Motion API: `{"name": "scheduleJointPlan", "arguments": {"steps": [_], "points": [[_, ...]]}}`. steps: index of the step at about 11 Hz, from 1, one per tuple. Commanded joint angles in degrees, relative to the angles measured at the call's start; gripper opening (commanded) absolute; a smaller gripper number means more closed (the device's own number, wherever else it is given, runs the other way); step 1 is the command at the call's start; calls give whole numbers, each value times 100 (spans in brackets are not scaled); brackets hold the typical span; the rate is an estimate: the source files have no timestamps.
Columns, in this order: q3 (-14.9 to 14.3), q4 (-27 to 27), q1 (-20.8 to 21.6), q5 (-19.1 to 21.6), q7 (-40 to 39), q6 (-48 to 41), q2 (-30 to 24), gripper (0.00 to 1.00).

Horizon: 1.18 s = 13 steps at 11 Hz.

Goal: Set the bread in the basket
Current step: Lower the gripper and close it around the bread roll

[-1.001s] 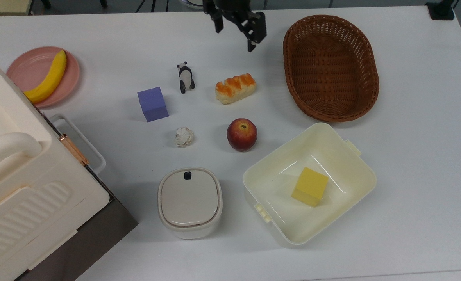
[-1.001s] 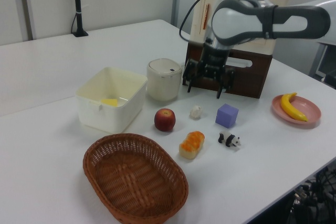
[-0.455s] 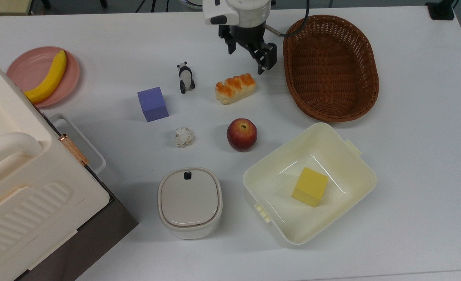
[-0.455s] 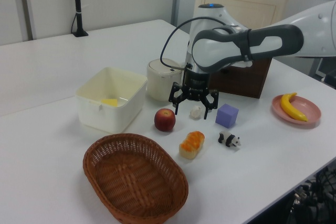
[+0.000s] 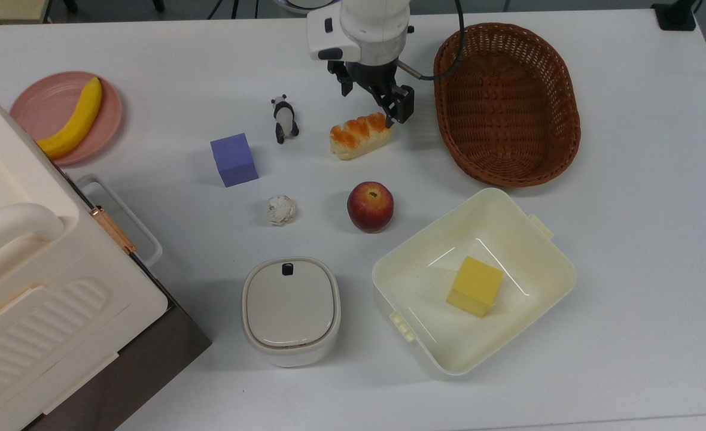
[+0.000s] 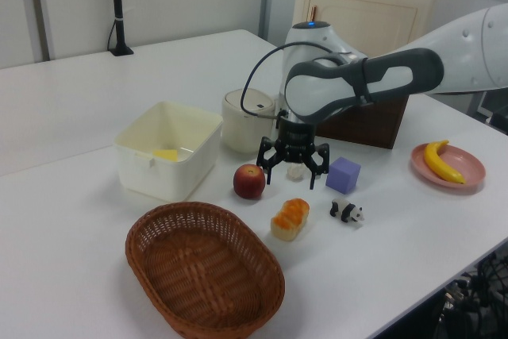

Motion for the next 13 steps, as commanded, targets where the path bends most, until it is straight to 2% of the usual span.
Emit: {"name": "scheduleJointPlan", "arguments": {"steps": [1, 3, 6, 10, 13], "points": [[-207, -98, 406, -117, 122, 293, 307, 100], [-487, -98, 670, -231, 130, 321, 466, 100], [-690, -107, 698, -267, 113, 295, 475, 100], [-744, -343, 706, -556, 104, 277, 501, 100], [-744, -414, 733, -592, 95, 285, 545, 100]]}}
